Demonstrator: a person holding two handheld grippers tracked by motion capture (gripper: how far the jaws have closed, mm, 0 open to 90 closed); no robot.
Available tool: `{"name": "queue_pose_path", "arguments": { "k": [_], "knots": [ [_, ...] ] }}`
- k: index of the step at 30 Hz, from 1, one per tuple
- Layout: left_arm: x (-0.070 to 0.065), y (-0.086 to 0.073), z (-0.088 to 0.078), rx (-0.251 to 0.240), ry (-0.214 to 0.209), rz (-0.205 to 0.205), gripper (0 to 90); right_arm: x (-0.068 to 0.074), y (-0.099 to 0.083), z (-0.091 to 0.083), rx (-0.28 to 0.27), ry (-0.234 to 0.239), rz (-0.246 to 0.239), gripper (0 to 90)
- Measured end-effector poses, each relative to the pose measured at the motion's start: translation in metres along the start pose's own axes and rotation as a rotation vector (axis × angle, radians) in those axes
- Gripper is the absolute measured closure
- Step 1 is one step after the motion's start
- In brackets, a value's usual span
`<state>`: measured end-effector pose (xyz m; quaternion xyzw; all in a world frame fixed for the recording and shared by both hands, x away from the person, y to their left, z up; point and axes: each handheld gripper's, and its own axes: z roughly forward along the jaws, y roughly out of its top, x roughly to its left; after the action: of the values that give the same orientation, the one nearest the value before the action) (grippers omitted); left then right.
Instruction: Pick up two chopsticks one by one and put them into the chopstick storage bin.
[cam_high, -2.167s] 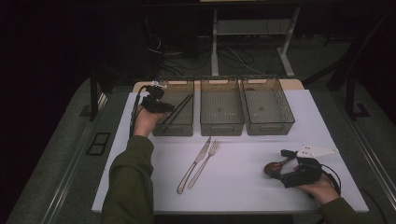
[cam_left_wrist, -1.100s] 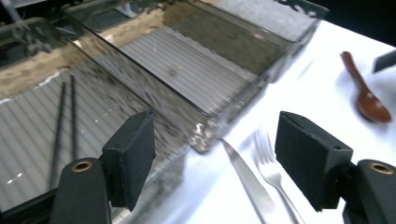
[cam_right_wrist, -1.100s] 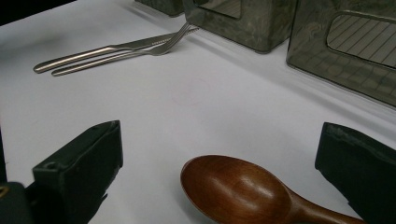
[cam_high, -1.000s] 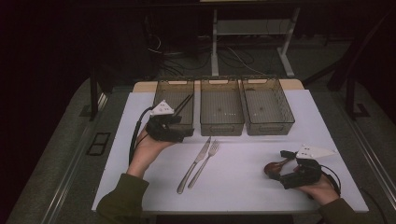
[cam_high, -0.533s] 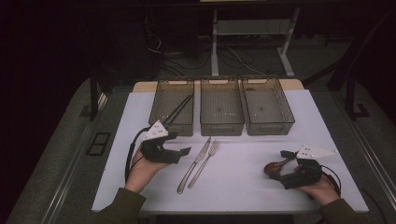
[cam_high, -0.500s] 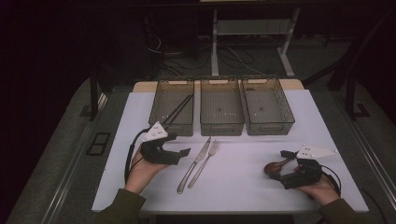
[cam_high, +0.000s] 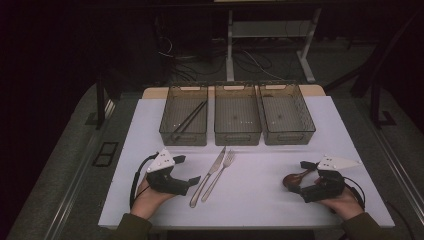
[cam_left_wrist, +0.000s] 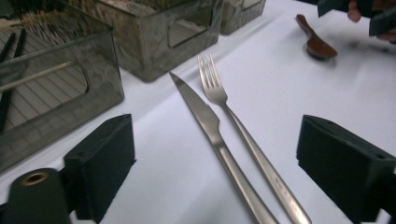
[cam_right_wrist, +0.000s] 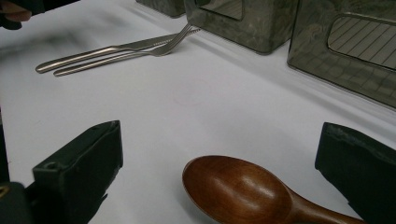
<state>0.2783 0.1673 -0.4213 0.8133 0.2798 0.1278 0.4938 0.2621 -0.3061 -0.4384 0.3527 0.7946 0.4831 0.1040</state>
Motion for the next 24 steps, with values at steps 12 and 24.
{"name": "queue_pose_path", "arguments": {
  "k": [12,24],
  "knots": [
    [-0.001,-0.01,-0.002,0.001,-0.009,-0.033,0.0,0.001,0.005,0.0,0.043,0.018,-0.025,0.3],
    [-0.001,-0.013,-0.001,0.027,-0.008,-0.031,0.0,-0.011,0.024,0.006,0.101,0.017,-0.047,15.8]
  ]
}}
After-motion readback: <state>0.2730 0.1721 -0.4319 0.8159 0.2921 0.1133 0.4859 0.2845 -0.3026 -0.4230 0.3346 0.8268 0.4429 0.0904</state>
